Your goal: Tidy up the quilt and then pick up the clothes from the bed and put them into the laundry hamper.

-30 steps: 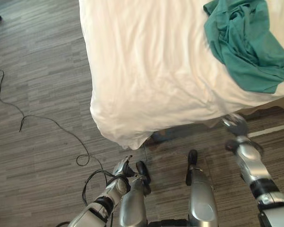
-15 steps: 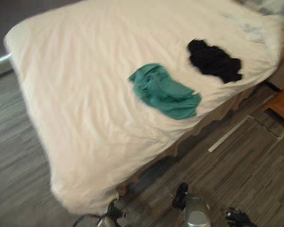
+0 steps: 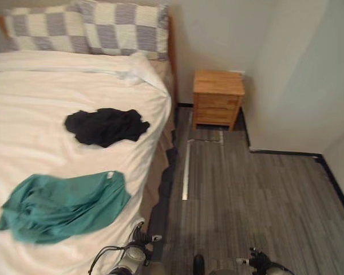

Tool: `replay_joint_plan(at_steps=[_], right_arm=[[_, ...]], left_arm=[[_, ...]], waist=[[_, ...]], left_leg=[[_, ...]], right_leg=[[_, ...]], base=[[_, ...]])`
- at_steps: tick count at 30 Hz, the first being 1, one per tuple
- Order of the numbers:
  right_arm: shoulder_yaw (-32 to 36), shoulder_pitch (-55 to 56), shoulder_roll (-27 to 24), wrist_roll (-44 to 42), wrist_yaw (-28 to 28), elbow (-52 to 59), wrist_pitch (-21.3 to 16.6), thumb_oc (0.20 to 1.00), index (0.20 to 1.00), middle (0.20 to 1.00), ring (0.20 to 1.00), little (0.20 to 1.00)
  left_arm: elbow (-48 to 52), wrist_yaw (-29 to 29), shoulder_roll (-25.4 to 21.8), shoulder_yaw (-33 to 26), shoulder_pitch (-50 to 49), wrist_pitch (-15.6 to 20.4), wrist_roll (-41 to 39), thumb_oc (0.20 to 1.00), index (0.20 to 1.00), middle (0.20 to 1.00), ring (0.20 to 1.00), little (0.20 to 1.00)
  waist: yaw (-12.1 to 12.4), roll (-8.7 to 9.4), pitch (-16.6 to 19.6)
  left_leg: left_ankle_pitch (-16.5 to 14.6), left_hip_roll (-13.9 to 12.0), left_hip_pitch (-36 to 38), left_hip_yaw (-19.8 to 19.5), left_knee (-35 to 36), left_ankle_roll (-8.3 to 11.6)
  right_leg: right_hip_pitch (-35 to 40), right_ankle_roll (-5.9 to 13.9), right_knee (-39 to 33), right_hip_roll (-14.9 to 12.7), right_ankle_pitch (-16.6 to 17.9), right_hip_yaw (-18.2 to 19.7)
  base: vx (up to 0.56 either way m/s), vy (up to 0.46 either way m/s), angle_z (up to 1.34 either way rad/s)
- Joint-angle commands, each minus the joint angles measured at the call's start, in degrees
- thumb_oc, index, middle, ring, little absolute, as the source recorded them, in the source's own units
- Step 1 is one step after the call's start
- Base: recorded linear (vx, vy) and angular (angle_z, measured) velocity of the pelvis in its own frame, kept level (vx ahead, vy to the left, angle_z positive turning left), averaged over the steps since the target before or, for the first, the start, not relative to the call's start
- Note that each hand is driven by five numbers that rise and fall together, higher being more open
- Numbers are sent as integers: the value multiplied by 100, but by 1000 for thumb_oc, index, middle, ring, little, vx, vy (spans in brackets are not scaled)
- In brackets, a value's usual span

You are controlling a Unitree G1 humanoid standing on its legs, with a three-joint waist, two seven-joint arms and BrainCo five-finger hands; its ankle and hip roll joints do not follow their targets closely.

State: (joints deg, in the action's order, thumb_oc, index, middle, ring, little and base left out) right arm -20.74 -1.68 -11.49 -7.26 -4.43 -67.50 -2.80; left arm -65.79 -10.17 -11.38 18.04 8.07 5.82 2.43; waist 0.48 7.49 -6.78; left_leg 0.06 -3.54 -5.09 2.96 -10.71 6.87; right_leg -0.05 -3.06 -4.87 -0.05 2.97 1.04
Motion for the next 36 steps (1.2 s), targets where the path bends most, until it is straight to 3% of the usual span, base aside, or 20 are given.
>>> replay_joint_plan(at_steps=[1,3,6,7,9,10,12,13,16,19,21,23,25,26,28,30,32,33,34,36], right_arm=[[213,-406,-184,118,39,298,-235,1000,1000,1000,1000,1000],[218,-319,-167,189,18,275,-226,1000,1000,1000,1000,1000],[328,-152,-123,316,15,237,-186,1000,1000,1000,1000,1000],[398,-71,-100,297,-30,234,-188,1000,1000,1000,1000,1000],[530,22,-89,266,-50,286,-164,1000,1000,1000,1000,1000],[553,23,-89,228,-60,318,-128,1000,1000,1000,1000,1000],[594,-7,-103,239,-127,348,-143,1000,1000,1000,1000,1000],[611,-2,-103,241,-150,414,-152,1000,1000,1000,1000,1000],[633,-35,-106,242,-217,510,-173,1000,1000,1000,1000,1000],[579,-204,-157,407,-295,564,-167,1000,1000,1000,1000,1000],[484,-311,-233,754,-368,551,-151,1000,1000,1000,1000,1000],[444,-293,-277,747,-352,539,-165,1000,1000,1000,1000,1000],[430,-273,-360,775,-382,539,-130,1000,1000,1000,1000,1000],[474,-264,-392,740,-424,568,-121,1000,1000,1000,1000,1000],[441,-356,-405,727,-508,587,-96,1000,1000,1000,1000,1000],[381,-373,-368,756,-501,572,-98,1000,1000,1000,1000,1000],[330,-352,-324,748,-459,606,-139,1000,1000,1000,1000,1000],[316,-349,-330,748,-447,624,-149,1000,1000,1000,1000,1000],[334,-310,-328,743,-456,620,-186,1000,1000,1000,1000,1000],[366,-252,-344,751,-460,618,-186,1000,1000,1000,1000,1000]], left_arm=[[-151,-21,78,100,134,76,113,1000,1000,1000,1000,1000],[-205,3,74,261,127,15,464,1000,1000,1000,1000,1000],[-371,107,27,384,29,-86,838,1000,1000,1000,1000,1000],[-407,171,-7,413,59,-116,897,1000,1000,1000,1000,1000],[-413,156,-90,494,137,-173,1075,1000,1000,1000,1000,1000],[-391,186,-108,502,153,-185,1065,1000,1000,1000,1000,1000],[-381,210,-152,544,151,-167,1155,1000,1000,1000,1000,1000],[-360,208,-169,592,171,-169,1216,1000,1000,1000,1000,1000],[-351,222,-219,691,196,-150,1261,1000,1000,1000,1000,1000],[-421,190,-235,752,237,-141,1437,1000,1000,1000,1000,1000],[-496,115,-213,636,194,-94,1568,1000,1000,1000,1000,1000],[-514,61,-150,487,75,-92,1425,1000,1000,1000,1000,1000],[-465,-5,-109,301,-46,-134,1142,1000,1000,1000,1000,1000],[-358,-74,-99,198,-62,-110,896,1000,1000,1000,1000,1000],[-57,-328,-34,-48,-9,-16,232,1000,1000,1000,1000,1000],[-22,-353,-18,-69,17,19,177,1000,1000,1000,1000,1000],[51,-379,-11,-93,-12,63,177,1000,1000,1000,1000,1000],[59,-363,-22,-97,-26,55,205,1000,1000,1000,1000,1000],[26,-306,-35,-69,-17,37,285,1000,1000,1000,1000,1000],[-16,-268,-19,-62,-43,17,346,1000,1000,1000,1000,1000]], waist=[[184,-507,-442],[178,-545,-438],[113,-582,-264],[83,-520,-256],[-88,-450,-398],[-173,-592,-479],[-325,-834,-576],[-422,-814,-617],[-636,-779,-646],[-765,-671,-586],[-747,-752,-544],[-804,-827,-476],[-649,-741,-544],[-517,-610,-670],[-174,-342,-923],[-32,-306,-921],[198,-390,-808],[242,-450,-727],[301,-555,-655],[302,-527,-651]], left_leg=[[736,-557,-305,622,1051,108],[876,-564,-440,989,1207,81],[863,-386,-285,888,1178,-133],[765,-197,-219,873,1106,-243],[496,115,84,806,995,-480],[424,65,274,692,1056,-552],[317,15,687,440,1329,-635],[279,68,871,332,1449,-621],[33,93,1200,166,1570,-495],[-422,91,1690,185,1571,-264],[-811,-62,2261,295,1534,-85],[-543,-235,2238,251,379,86],[306,-370,1506,136,-1615,269],[494,-301,1086,-15,-2550,264],[209,-165,161,55,-3346,89],[155,-116,-96,140,-3134,62],[17,-175,-345,564,-1194,-97],[144,-237,-320,727,-341,-120],[589,-390,-465,1265,687,-48],[685,-444,-406,1716,1030,-64]], right_leg=[[1119,979,-3,-340,-985,-210],[1409,994,59,-349,-1215,-172],[1596,1098,787,-375,-1528,-45],[1464,1235,1409,-443,-1402,-34],[854,1618,3118,-659,-197,212],[434,1589,3777,-523,217,354],[-267,1465,4604,-79,-5,469],[-485,1463,4647,-87,-223,359],[-853,1316,3181,-278,-619,-301],[-1181,1395,1121,-761,-170,-1132],[-1204,1501,347,-1018,181,-2150],[-1005,1262,550,-825,185,-1866],[-561,971,477,-702,108,-1893],[-305,868,410,-710,49,-1865],[358,770,138,-658,-182,-1563],[526,802,76,-653,-306,-1435],[903,960,-13,-596,-590,-1214],[1018,1006,-13,-545,-707,-1199],[1292,1041,-13,-399,-944,-1256],[1482,1076,-13,-410,-1060,-1287]], base=[[504,155,-98],[415,135,-4],[579,240,-20],[444,172,-64],[411,162,-59],[408,143,8],[479,122,83],[494,46,104],[499,-87,86],[686,-220,67],[828,-247,-17],[581,-183,-6],[486,-268,19],[419,-286,-90],[609,-173,-93],[534,22,-57],[682,182,-56],[810,232,-68],[596,153,-63],[482,103,-22]])
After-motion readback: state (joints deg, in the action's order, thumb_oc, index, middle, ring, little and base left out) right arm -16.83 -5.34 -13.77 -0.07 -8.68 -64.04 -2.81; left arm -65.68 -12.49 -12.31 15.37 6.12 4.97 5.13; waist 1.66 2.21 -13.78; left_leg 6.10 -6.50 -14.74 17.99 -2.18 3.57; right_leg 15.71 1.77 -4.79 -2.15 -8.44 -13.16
